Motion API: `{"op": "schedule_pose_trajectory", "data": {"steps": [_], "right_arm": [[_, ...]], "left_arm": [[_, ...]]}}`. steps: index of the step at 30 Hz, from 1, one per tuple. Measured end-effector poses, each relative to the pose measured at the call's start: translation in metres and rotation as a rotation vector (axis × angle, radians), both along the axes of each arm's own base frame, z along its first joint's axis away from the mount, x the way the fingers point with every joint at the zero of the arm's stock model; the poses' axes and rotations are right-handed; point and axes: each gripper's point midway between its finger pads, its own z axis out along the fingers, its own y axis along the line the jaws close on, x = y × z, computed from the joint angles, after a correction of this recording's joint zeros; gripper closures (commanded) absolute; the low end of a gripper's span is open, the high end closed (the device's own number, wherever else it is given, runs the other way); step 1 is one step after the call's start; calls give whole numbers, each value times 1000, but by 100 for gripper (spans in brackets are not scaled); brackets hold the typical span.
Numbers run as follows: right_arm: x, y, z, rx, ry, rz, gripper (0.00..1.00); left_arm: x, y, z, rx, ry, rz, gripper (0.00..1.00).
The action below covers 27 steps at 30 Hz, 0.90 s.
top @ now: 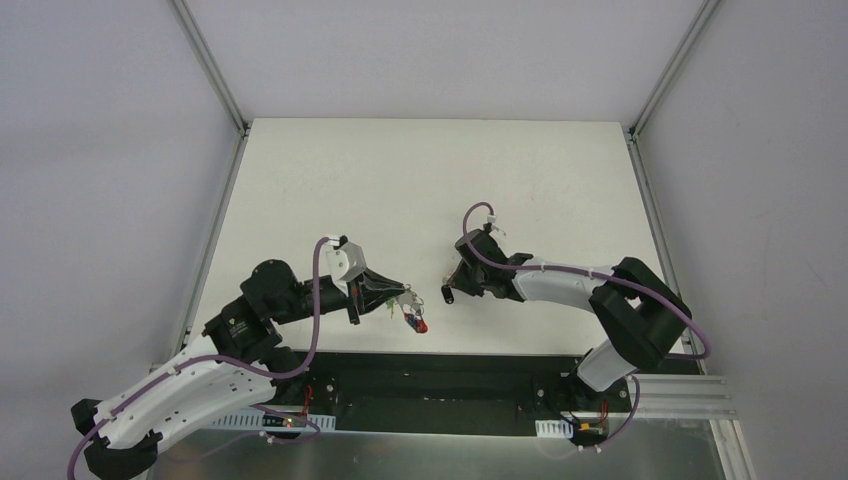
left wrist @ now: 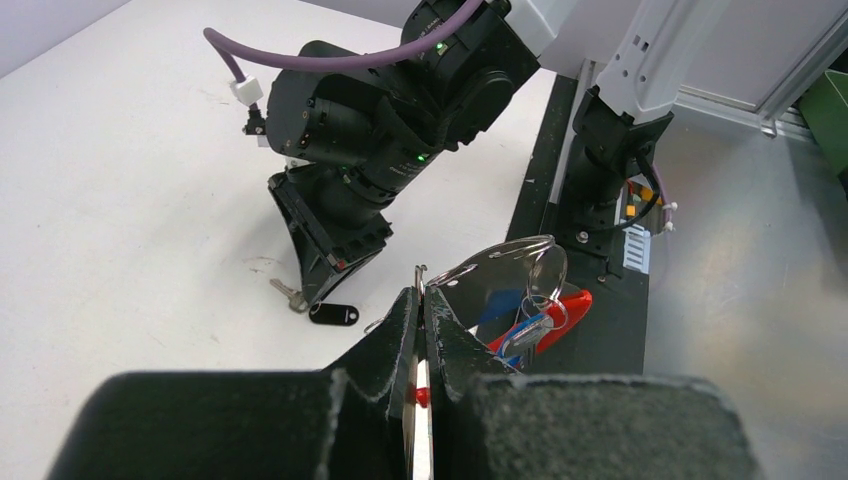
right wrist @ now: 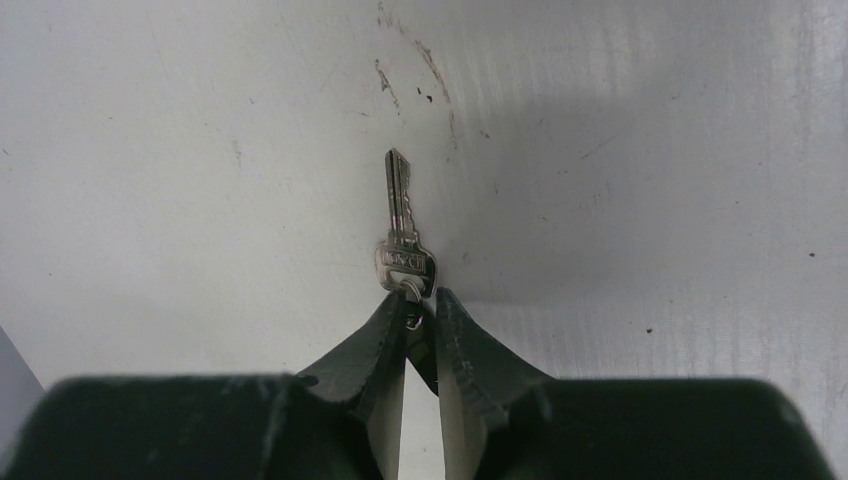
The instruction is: Put the keys on the keyring
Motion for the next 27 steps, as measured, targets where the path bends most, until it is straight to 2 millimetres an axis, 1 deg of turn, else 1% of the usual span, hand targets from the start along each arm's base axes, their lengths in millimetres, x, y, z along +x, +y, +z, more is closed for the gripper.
{"op": "schedule_pose_trajectory", "data": {"steps": [8,10,19,21,24,27], "right_arm": [[1,-3,-2,1,7,-6,94],[1,-3,-2,2,8,-6,99],[4,2,1,24,-7,-2,100],[3,0,2,27,-15,3,100],[-1,-6,11,32,-40,13,100],[-2,-10,37,65,-107,30,100]], "left_arm": [[0,-1,-1,4,4,-3,100],[0,-1,-1,3,5,-3,100],[-1,-1,-1,2,6,-10,100],[-1,-2,-1,1,8,-11,100],[-3,-2,-1,0,9,-20,100],[-5,-3,0,-2,10,-32,100]]}}
